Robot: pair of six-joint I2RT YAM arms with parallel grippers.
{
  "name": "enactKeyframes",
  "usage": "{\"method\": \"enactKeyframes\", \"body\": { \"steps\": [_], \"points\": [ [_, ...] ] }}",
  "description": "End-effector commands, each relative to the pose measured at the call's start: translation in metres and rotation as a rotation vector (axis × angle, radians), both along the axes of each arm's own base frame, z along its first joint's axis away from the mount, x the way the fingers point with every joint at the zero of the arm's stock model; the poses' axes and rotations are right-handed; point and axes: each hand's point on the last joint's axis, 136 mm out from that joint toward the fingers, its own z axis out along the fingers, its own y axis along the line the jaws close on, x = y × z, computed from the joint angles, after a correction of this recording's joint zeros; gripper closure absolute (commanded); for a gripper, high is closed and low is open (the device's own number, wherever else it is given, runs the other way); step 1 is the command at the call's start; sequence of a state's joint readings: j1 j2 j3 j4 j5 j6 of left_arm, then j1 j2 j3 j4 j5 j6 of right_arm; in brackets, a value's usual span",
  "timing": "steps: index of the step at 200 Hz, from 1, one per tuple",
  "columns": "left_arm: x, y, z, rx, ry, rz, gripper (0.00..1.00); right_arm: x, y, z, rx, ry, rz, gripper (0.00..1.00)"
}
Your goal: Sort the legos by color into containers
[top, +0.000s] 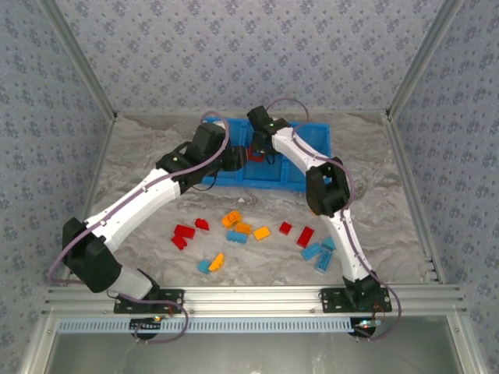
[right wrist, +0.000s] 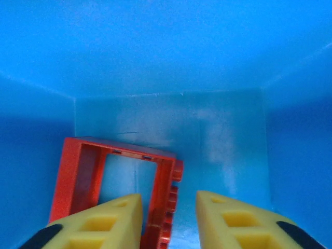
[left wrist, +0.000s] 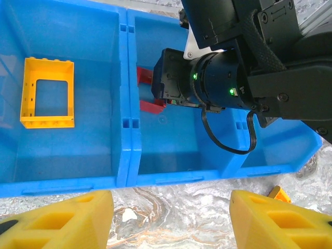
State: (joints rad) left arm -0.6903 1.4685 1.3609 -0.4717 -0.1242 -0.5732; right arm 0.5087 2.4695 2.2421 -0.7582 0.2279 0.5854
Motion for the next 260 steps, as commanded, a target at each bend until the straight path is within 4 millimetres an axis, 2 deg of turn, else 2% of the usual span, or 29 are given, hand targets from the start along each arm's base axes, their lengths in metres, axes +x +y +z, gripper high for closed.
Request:
{"method": "enactKeyframes", "body": {
  "steps": [1, 18, 47, 66, 76, 83, 86, 113, 115, 128, 135, 136, 140, 152, 173, 190, 214, 260],
  "points": [
    [-0.008, 0.006, 0.022, -0.005, -0.042, 0.005, 0.39, -0.001, -0.001, 0.038, 0.019, -0.044, -0.002, 0.59],
    [-0.017, 0.015, 0.020, 0.007, -0.028, 0.021, 0.39, -0.005, -0.001, 0.067, 0.025, -0.092, 0.005, 0.59],
    [-0.038, 0.041, 0.009, 0.041, 0.033, 0.082, 0.39, -0.024, -0.004, 0.137, 0.024, -0.222, 0.022, 0.59],
    [-0.056, 0.063, -0.007, 0.077, 0.107, 0.143, 0.39, -0.050, -0.007, 0.182, 0.020, -0.316, 0.042, 0.58],
    [-0.066, 0.074, -0.017, 0.089, 0.153, 0.186, 0.39, -0.070, -0.007, 0.199, 0.028, -0.360, 0.064, 0.57],
    [-0.072, 0.080, -0.026, 0.091, 0.193, 0.209, 0.39, -0.086, -0.006, 0.203, 0.030, -0.375, 0.092, 0.56],
    [-0.075, 0.082, -0.030, 0.090, 0.211, 0.219, 0.39, -0.091, -0.004, 0.211, 0.046, -0.404, 0.103, 0.55],
    [-0.095, 0.081, -0.075, 0.050, 0.370, 0.274, 0.42, -0.167, 0.016, 0.222, 0.074, -0.502, 0.304, 0.50],
    [-0.096, 0.081, -0.079, 0.051, 0.380, 0.279, 0.42, -0.173, 0.017, 0.217, 0.073, -0.497, 0.325, 0.50],
    [-0.101, 0.079, -0.102, 0.037, 0.435, 0.308, 0.43, -0.214, 0.027, 0.214, 0.099, -0.530, 0.446, 0.47],
    [-0.103, 0.077, -0.112, 0.032, 0.465, 0.322, 0.43, -0.234, 0.030, 0.218, 0.118, -0.552, 0.493, 0.44],
    [-0.104, 0.077, -0.113, 0.032, 0.468, 0.325, 0.44, -0.238, 0.029, 0.211, 0.111, -0.540, 0.502, 0.44],
    [-0.104, 0.077, -0.118, 0.031, 0.481, 0.336, 0.44, -0.250, 0.028, 0.208, 0.115, -0.540, 0.527, 0.42],
    [-0.108, 0.077, -0.131, 0.025, 0.515, 0.377, 0.44, -0.279, 0.026, 0.203, 0.142, -0.532, 0.580, 0.38],
    [-0.112, 0.077, -0.152, -0.027, 0.566, 0.460, 0.44, -0.321, 0.021, 0.185, 0.191, -0.481, 0.655, 0.35],
    [-0.120, 0.082, -0.169, -0.059, 0.624, 0.557, 0.44, -0.345, 0.020, 0.171, 0.204, -0.448, 0.702, 0.34],
    [-0.114, 0.075, -0.184, -0.188, 0.654, 0.666, 0.44, -0.368, 0.028, 0.156, 0.225, -0.411, 0.761, 0.32],
    [-0.113, 0.088, -0.202, -0.192, 0.710, 0.850, 0.42, -0.378, 0.041, 0.145, 0.225, -0.379, 0.795, 0.29]
  ]
}}
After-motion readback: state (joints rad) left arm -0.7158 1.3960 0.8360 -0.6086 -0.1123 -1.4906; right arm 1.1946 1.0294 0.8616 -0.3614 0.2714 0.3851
